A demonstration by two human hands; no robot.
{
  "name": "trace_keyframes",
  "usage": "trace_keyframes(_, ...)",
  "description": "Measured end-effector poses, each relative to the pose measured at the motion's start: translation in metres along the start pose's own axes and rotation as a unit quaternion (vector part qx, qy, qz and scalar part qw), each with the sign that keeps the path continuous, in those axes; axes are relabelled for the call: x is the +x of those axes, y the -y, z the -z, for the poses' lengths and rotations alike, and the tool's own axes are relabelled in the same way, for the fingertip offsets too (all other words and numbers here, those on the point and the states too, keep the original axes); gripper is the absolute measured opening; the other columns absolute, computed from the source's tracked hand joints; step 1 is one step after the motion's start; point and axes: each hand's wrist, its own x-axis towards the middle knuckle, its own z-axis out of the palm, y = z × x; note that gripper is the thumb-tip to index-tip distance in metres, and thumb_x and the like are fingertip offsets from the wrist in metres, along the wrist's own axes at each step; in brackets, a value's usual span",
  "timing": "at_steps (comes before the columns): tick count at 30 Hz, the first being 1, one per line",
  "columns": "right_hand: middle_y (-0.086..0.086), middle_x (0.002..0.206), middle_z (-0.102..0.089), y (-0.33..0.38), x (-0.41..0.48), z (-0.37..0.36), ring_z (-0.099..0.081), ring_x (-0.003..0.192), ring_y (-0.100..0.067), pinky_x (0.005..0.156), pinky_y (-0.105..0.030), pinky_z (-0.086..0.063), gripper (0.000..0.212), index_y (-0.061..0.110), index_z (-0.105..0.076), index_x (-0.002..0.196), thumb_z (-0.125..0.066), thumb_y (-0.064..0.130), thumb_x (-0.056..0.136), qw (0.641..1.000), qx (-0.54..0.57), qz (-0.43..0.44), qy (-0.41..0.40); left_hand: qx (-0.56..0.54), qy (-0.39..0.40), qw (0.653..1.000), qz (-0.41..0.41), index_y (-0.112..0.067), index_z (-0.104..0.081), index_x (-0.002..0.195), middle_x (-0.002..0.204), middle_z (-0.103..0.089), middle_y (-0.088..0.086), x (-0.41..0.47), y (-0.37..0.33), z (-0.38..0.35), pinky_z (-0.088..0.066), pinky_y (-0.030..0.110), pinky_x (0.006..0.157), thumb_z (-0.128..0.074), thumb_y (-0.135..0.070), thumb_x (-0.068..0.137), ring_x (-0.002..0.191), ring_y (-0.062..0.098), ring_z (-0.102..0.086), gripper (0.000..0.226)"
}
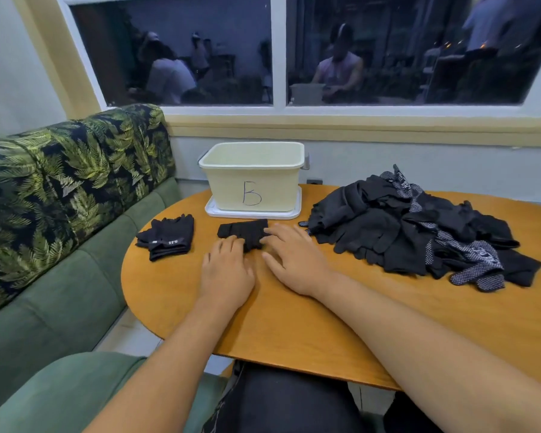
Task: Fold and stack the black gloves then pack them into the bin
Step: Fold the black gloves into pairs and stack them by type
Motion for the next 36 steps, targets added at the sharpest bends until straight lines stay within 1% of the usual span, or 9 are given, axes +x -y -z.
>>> trace_keyframes(6, 0.01, 0.144, -0.061, -0.066, -0.085, 0.053, -0.039, 0.153, -0.015, 0.13, -0.044, -0.022, 0.036, 0.025, -0.071, 0.13, -0.046, 0.042, 0.109, 0.992, -0.062, -0.044, -0.103, -0.06, 0.013, 0.997, -0.055, -0.023, -0.051, 0.149, 0.15, -0.053, -0.004, 0.011, -0.091, -0.015, -0.034, 0.041, 0.118, -0.047, -0.037, 0.107, 0.142, 0.019, -0.042, 0.045)
trace_keyframes(10, 0.01, 0.141, -0.063, -0.104, -0.126, 0.076, -0.04, 0.153, -0.016, 0.13, -0.048, -0.024, 0.027, 0.025, -0.072, 0.127, -0.055, 0.034, 0.108, 0.985, -0.081, -0.086, -0.122, -0.121, -0.011, 0.989, -0.087, -0.025, -0.054, 0.146, 0.142, -0.058, -0.006, 0.022, -0.146, -0.021, -0.037, 0.04, 0.113, -0.05, -0.039, 0.107, 0.135, 0.017, -0.048, 0.041)
trace_keyframes(14, 0.011, 0.139, -0.063, -0.117, -0.146, 0.085, -0.039, 0.152, -0.014, 0.131, -0.046, -0.022, 0.024, 0.027, -0.071, 0.126, -0.058, 0.03, 0.106, 0.981, -0.068, -0.125, -0.132, -0.152, -0.052, 0.982, -0.096, -0.022, -0.054, 0.144, 0.141, -0.06, -0.003, 0.047, -0.177, -0.035, -0.043, 0.04, 0.111, -0.059, -0.036, 0.104, 0.132, 0.02, -0.052, 0.042)
trace_keyframes(18, 0.014, 0.139, -0.061, -0.119, -0.147, 0.085, -0.037, 0.153, -0.011, 0.132, -0.046, -0.021, 0.024, 0.029, -0.07, 0.125, -0.058, 0.029, 0.104, 0.978, -0.033, -0.149, -0.141, -0.087, -0.089, 0.985, -0.117, -0.024, -0.056, 0.141, 0.137, -0.059, -0.002, 0.074, -0.189, -0.047, -0.043, 0.041, 0.109, -0.064, -0.04, 0.1, 0.129, 0.022, -0.053, 0.045)
trace_keyframes(20, 0.015, 0.139, -0.061, -0.121, -0.146, 0.085, -0.037, 0.153, -0.01, 0.133, -0.043, -0.018, 0.024, 0.03, -0.069, 0.124, -0.058, 0.028, 0.104, 0.977, -0.022, -0.153, -0.147, -0.081, -0.089, 0.986, -0.116, -0.026, -0.06, 0.136, 0.134, -0.061, -0.004, 0.083, -0.19, -0.051, -0.042, 0.041, 0.109, -0.062, -0.037, 0.102, 0.126, 0.022, -0.054, 0.036)
trace_keyframes(23, 0.016, 0.137, -0.061, -0.124, -0.146, 0.084, -0.037, 0.152, -0.008, 0.133, -0.039, -0.015, 0.024, 0.03, -0.07, 0.124, -0.058, 0.027, 0.104, 0.975, -0.012, -0.154, -0.157, -0.138, -0.095, 0.98, -0.109, -0.026, -0.068, 0.124, 0.122, -0.066, -0.006, 0.087, -0.187, -0.053, -0.042, 0.041, 0.104, -0.058, -0.027, 0.105, 0.117, 0.022, -0.057, 0.021)
trace_keyframes(26, 0.015, 0.137, -0.062, -0.125, -0.144, 0.084, -0.04, 0.151, -0.009, 0.133, -0.04, -0.018, 0.024, 0.029, -0.07, 0.125, -0.058, 0.026, 0.103, 0.972, 0.006, -0.154, -0.175, -0.203, -0.102, 0.966, -0.127, -0.023, -0.068, 0.126, 0.121, -0.068, -0.008, 0.077, -0.179, -0.045, -0.046, 0.04, 0.102, -0.056, -0.021, 0.107, 0.115, 0.019, -0.057, 0.022)
trace_keyframes(31, 0.012, 0.139, -0.061, -0.123, -0.145, 0.089, -0.045, 0.147, -0.011, 0.131, -0.041, -0.023, 0.029, 0.025, -0.068, 0.13, -0.062, 0.02, 0.102, 0.967, 0.031, -0.139, -0.213, -0.264, -0.084, 0.947, -0.166, -0.022, -0.067, 0.132, 0.12, -0.068, -0.01, 0.053, -0.162, -0.03, -0.051, 0.036, 0.096, -0.054, -0.025, 0.11, 0.114, 0.012, -0.058, 0.026)
trace_keyframes(36, 0.011, 0.147, -0.057, -0.123, -0.147, 0.089, -0.044, 0.147, -0.013, 0.129, -0.045, -0.028, 0.037, 0.026, -0.064, 0.14, -0.062, 0.021, 0.103, 0.971, 0.02, -0.137, -0.194, -0.306, -0.084, 0.938, -0.138, -0.023, -0.068, 0.134, 0.123, -0.069, -0.012, 0.035, -0.154, -0.018, -0.049, 0.029, 0.096, -0.051, -0.029, 0.112, 0.117, 0.007, -0.058, 0.028)
